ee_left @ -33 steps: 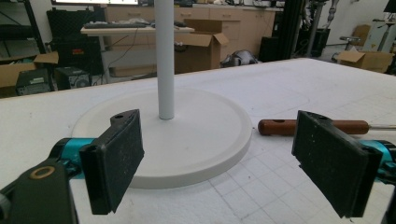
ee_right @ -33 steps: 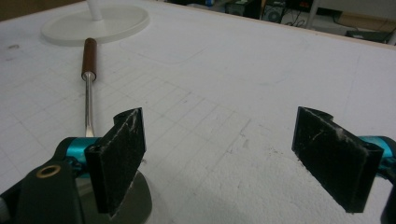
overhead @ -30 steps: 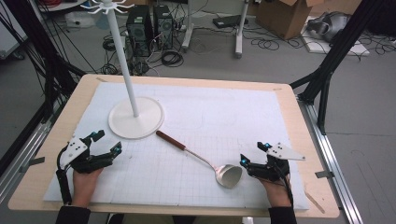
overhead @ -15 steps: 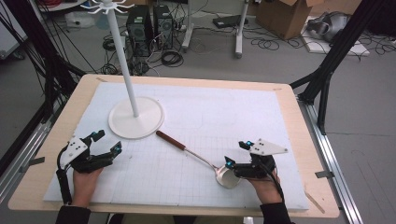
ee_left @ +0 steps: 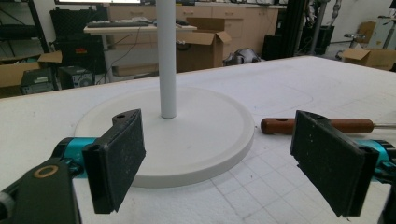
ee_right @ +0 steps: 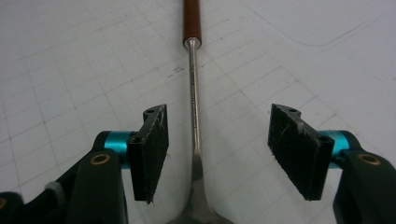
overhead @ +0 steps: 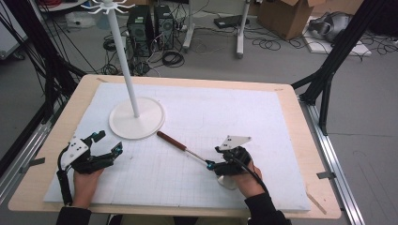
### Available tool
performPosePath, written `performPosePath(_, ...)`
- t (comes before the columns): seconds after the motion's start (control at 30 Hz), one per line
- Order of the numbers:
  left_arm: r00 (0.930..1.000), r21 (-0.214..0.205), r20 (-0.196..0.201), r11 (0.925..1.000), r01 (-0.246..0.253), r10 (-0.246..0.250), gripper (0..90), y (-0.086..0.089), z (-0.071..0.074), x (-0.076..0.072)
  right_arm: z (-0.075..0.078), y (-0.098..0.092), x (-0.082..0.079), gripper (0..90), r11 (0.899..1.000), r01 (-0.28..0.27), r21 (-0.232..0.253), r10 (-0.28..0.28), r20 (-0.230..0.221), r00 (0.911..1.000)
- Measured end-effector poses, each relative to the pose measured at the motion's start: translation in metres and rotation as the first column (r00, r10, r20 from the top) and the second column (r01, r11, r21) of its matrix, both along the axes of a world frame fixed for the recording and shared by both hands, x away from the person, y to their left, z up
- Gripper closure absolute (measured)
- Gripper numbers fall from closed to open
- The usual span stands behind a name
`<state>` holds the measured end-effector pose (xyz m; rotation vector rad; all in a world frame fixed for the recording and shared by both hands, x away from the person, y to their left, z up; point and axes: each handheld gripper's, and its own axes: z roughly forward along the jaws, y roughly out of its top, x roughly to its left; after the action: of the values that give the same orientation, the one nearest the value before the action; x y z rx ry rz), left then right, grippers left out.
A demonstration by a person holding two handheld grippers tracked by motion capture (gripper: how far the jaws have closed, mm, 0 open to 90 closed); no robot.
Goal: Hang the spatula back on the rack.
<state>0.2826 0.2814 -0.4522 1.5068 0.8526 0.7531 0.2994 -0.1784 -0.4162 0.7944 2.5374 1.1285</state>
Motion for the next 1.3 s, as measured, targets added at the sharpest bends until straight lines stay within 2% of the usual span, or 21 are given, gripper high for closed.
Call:
performPosePath(0.07, 1.0000, 0.000, 0.000, 1.0000, 0.000, 0.000, 18.1, 0.000, 0.000, 0.000, -0.001, 0.005, 0.002, 40.5, 1.000, -0.015, -0.021, 0.015, -0.005, 0.9999)
performPosePath(0.17, 1.0000, 0.000, 0.000, 1.0000, 0.000, 0.000, 18.1, 0.000, 0.000, 0.000, -0.004, 0.015, 0.008, 43.3, 0.998, -0.034, -0.060, 0.032, -0.036, 0.9988)
performPosePath(0.2, 1.0000, 0.001, 0.001, 1.0000, -0.001, 0.001, 18.1, 0.000, 0.000, 0.000, -0.004, 0.015, 0.008, 43.3, 0.998, -0.034, -0.060, 0.032, -0.036, 0.9988)
performPosePath(0.23, 1.0000, 0.001, 0.000, 1.0000, -0.001, 0.001, 18.2, 0.000, 0.000, 0.000, -0.006, 0.020, 0.011, 44.9, 0.995, -0.047, -0.088, 0.043, -0.046, 0.9980)
performPosePath(0.27, 1.0000, 0.000, 0.000, 1.0000, -0.001, 0.001, 18.2, 0.000, 0.000, 0.000, -0.006, 0.020, 0.011, 44.9, 0.995, -0.047, -0.088, 0.043, -0.046, 0.9980)
performPosePath(0.3, 1.0000, 0.000, -0.001, 1.0000, 0.000, 0.000, 18.2, 0.000, 0.000, 0.000, -0.008, 0.024, 0.014, 48.4, 0.992, -0.052, -0.111, 0.045, -0.068, 0.9967)
performPosePath(0.53, 1.0000, 0.001, 0.000, 1.0000, -0.002, 0.002, 18.2, 0.000, 0.000, 0.000, -0.014, 0.031, 0.019, 58.4, 0.986, -0.075, -0.151, 0.060, -0.107, 0.9925)
performPosePath(0.93, 1.0000, 0.004, 0.002, 1.0000, -0.004, 0.004, 18.6, -0.001, 0.000, 0.000, -0.014, 0.031, 0.021, 82.2, 0.987, -0.066, -0.148, 0.045, -0.141, 0.9889)
performPosePath(1.07, 1.0000, 0.009, 0.001, 0.9999, -0.007, 0.007, 18.9, -0.001, 0.000, 0.000, -0.013, 0.033, 0.020, 83.8, 0.987, -0.051, -0.154, 0.028, -0.148, 0.9886)
performPosePath(1.17, 0.9999, 0.015, 0.005, 0.9998, -0.011, 0.010, 21.1, -0.002, 0.000, 0.000, -0.014, 0.030, 0.022, 84.1, 0.991, -0.045, -0.127, 0.022, -0.177, 0.9839)
performPosePath(1.3, 0.9999, 0.005, 0.005, 0.9999, -0.016, 0.016, 21.2, -0.001, 0.000, 0.000, -0.013, 0.028, 0.023, 84.1, 0.993, -0.053, -0.109, 0.032, -0.188, 0.9817)
